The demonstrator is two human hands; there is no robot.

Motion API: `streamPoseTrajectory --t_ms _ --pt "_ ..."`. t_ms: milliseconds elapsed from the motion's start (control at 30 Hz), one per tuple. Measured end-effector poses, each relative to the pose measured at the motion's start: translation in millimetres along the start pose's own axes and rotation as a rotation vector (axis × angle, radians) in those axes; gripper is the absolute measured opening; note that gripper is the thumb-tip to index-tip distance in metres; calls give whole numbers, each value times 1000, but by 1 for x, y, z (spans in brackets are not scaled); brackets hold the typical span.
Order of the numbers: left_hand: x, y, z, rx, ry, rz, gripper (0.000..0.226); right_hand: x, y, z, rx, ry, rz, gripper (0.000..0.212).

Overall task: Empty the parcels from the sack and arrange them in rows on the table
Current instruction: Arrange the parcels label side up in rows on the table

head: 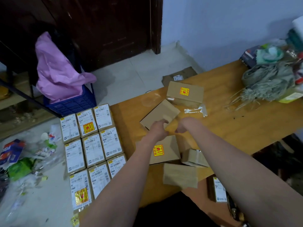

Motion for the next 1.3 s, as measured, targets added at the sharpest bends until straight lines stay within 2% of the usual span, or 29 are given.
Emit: streamPoseTrajectory --t_ms 200,400,700,833,933,1033,1167,1300 --pt "4 20 20 -50 20 15 52 8 50 28 -93 97 44 67" --pt "-5 32 27 -60 53 20 51 10 53 56 -151 136 81 81" --pt "-15 45 30 -66 102 22 59 14 54 62 -188 206 73 61" --pt "-16 52 28 -121 168 47 72 12 60 32 -97 150 83 60" --pt "-15 55 24 -138 202 75 83 6 63 8 -37 -8 65 61" --pt "-16 59 18 -148 283 96 90 -11 62 -13 -67 -45 -33 58" --pt "-24 66 3 -124 429 112 80 -31 86 -29 -88 -149 -112 42" --pt "-43 73 -16 -30 542 70 62 -43 79 -36 -20 -440 -179 70"
Point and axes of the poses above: each hand's wrist, its own y-axis away from the middle knuckle, its own z-axis out of the palm, x = y × z, the point moved 6 cm from there along -y, towards the middle knuckle, and after that the axes turned 8 degrees about -x, right-handed, at the moved point
